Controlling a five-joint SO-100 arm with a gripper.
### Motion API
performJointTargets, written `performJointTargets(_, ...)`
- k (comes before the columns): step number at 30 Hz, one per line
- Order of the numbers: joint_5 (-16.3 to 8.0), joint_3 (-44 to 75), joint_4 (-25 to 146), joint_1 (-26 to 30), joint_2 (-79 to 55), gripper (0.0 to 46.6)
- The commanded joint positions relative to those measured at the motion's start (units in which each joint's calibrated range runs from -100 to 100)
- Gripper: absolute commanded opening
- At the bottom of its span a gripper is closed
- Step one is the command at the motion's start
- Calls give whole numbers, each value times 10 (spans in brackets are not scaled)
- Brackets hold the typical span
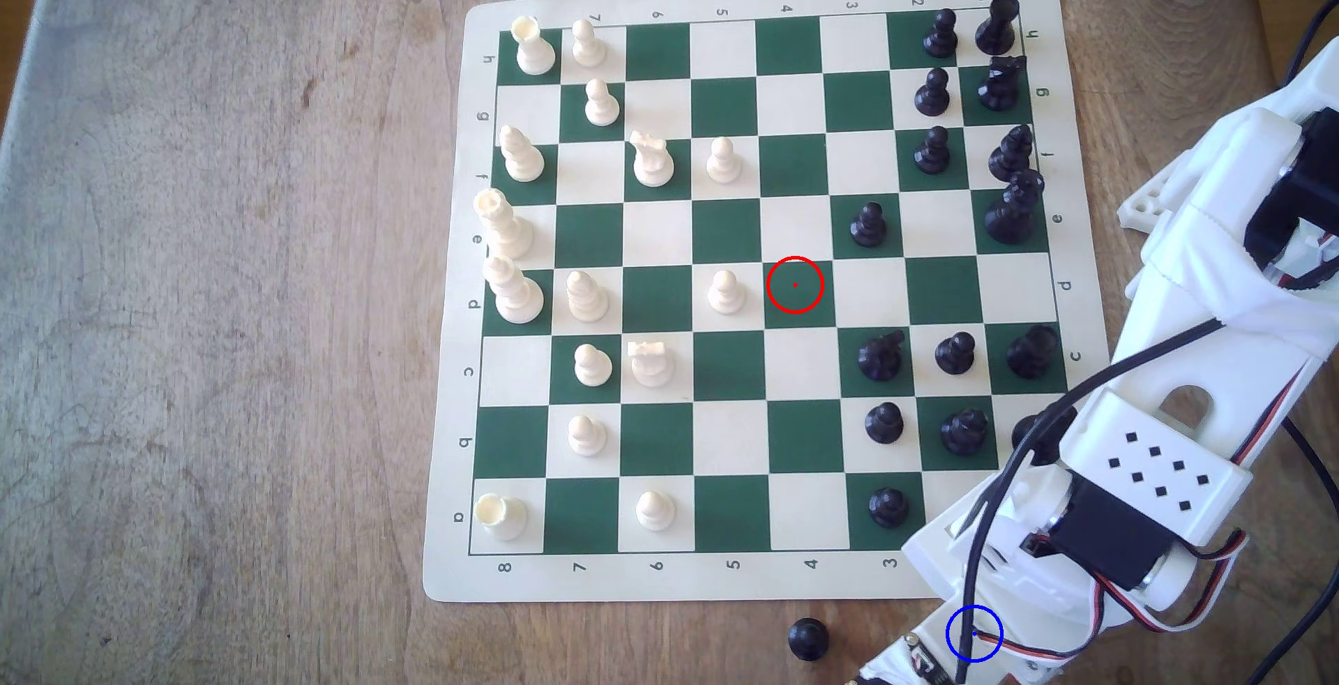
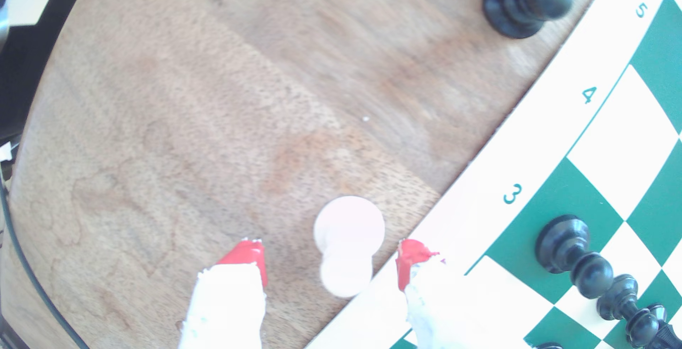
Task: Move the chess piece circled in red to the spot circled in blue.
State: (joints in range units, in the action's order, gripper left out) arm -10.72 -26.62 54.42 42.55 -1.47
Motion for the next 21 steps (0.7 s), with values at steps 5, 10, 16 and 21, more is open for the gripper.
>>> performJointTargets(5, 2, -7, 18, -16, 51, 205)
performJointTargets(10, 2, -27, 36, -16, 83, 204)
performJointTargets(16, -6, -29, 81, -16, 170, 205)
performJointTargets(21, -7, -38, 125, -15, 229, 207)
